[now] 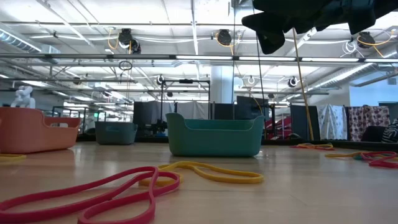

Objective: Sort rubber bands into baskets
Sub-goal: Put the blue rubber band into the green bin

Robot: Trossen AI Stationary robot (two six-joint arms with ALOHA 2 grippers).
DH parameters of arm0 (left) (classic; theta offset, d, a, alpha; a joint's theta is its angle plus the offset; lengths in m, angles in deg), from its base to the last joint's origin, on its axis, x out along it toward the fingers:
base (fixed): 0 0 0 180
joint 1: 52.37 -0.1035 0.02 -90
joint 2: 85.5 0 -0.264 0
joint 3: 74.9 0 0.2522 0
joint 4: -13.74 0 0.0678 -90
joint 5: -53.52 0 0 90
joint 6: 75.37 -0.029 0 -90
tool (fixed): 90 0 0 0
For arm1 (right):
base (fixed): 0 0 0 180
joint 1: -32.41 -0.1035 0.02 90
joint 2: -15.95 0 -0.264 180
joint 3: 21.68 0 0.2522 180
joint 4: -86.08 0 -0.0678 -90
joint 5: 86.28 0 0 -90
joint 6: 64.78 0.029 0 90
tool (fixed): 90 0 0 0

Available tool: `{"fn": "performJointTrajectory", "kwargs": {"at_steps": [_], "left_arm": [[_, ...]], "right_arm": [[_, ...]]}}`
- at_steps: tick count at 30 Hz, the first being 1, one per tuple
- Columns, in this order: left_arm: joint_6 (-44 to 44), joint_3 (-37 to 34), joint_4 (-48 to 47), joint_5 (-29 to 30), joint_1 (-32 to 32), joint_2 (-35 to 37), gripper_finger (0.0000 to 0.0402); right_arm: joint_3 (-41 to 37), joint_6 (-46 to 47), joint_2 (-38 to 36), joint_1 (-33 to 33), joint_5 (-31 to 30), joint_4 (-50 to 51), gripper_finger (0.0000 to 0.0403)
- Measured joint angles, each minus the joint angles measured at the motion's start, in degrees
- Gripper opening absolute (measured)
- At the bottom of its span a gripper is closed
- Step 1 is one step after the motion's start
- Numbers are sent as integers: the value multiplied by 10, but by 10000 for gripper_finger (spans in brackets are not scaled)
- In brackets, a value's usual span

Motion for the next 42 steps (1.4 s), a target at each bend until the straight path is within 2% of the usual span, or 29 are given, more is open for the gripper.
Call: {"fn": "performJointTrajectory", "kwargs": {"at_steps": [9,18,26,32,38,42], "left_arm": [[-44,54,-16,75,0,47,8],[-37,58,-87,144,1,66,8],[18,-24,-102,138,0,65,8],[61,-101,-51,85,0,64,8],[42,-177,27,77,0,63,8],[5,-195,48,85,-19,63,8]], "right_arm": [[0,0,0,0,0,0,160],[0,0,0,0,0,0,160],[0,0,0,0,0,1,160],[0,0,0,0,0,0,160],[0,0,0,0,0,0,160],[0,-1,0,0,0,0,160]]}}
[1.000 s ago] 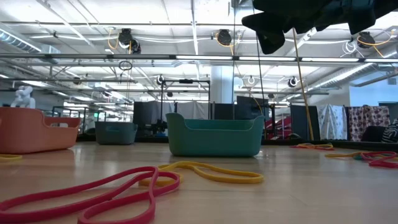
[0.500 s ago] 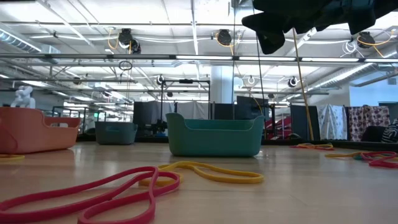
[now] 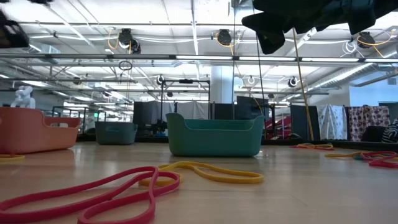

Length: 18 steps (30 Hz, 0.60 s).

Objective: Sort rubber bands into baskets
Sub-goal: Put the blue rubber band into the green bin

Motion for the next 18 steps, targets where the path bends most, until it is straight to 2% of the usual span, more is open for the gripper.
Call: {"fn": "performJointTrajectory", "kwargs": {"at_steps": [6,11,14,18], "left_arm": [[-89,10,73,4,-53,0,8],[-154,59,148,-25,-94,0,8],[-163,111,144,-50,-104,0,8],[-163,196,93,-64,-106,0,8]], "right_arm": [[0,-4,0,0,0,0,160],[0,-4,0,0,0,0,160],[0,-4,0,0,0,0,160],[0,-4,0,0,0,0,160]]}}
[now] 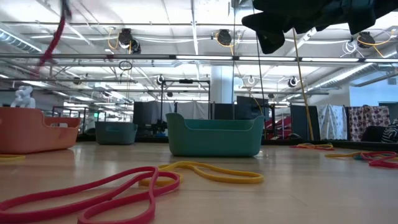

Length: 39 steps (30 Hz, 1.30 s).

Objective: Sort rubber bands into baskets
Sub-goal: Put the blue rubber band into the green bin

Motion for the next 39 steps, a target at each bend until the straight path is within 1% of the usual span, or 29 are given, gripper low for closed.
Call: {"fn": "performJointTrajectory", "kwargs": {"at_steps": [3,6,11,13,16,20,27,31,33,35,37,39], "left_arm": [[-2,68,-64,1,2,0,8],[-12,109,-113,21,2,2,8],[-14,113,-182,39,3,1,8],[3,108,-213,43,4,-5,8],[30,91,-242,47,7,-14,8],[45,53,-242,47,10,-21,8],[47,-25,-229,38,18,-35,8],[67,-89,-205,35,18,-40,8],[82,-125,-180,8,18,-40,8],[108,-155,-149,-47,18,-40,8],[140,-170,-136,-107,18,-40,8],[176,-171,-119,-146,18,-39,8]], "right_arm": [[0,0,0,0,0,0,160],[0,0,0,0,0,0,160],[0,0,0,0,0,7,160],[0,0,0,0,0,11,160],[0,0,0,0,0,16,160],[0,0,0,0,0,16,160],[0,0,0,0,0,16,160],[0,0,0,0,0,17,160],[0,0,0,0,0,17,160],[0,0,0,0,0,18,160],[0,0,0,0,0,17,160],[0,0,0,0,0,18,160]]}}
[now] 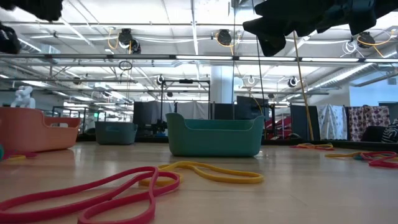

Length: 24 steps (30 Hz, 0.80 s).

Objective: Sort rubber bands into baskets
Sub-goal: Put the blue rubber band into the green bin

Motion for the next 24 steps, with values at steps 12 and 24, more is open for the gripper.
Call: {"fn": "performJointTrajectory", "kwargs": {"at_steps": [12,24], "left_arm": [[-78,121,107,7,3,17,8],[-111,222,-111,130,3,19,8]], "right_arm": [[0,0,0,0,0,-1,160],[0,0,0,0,0,-1,160]]}}
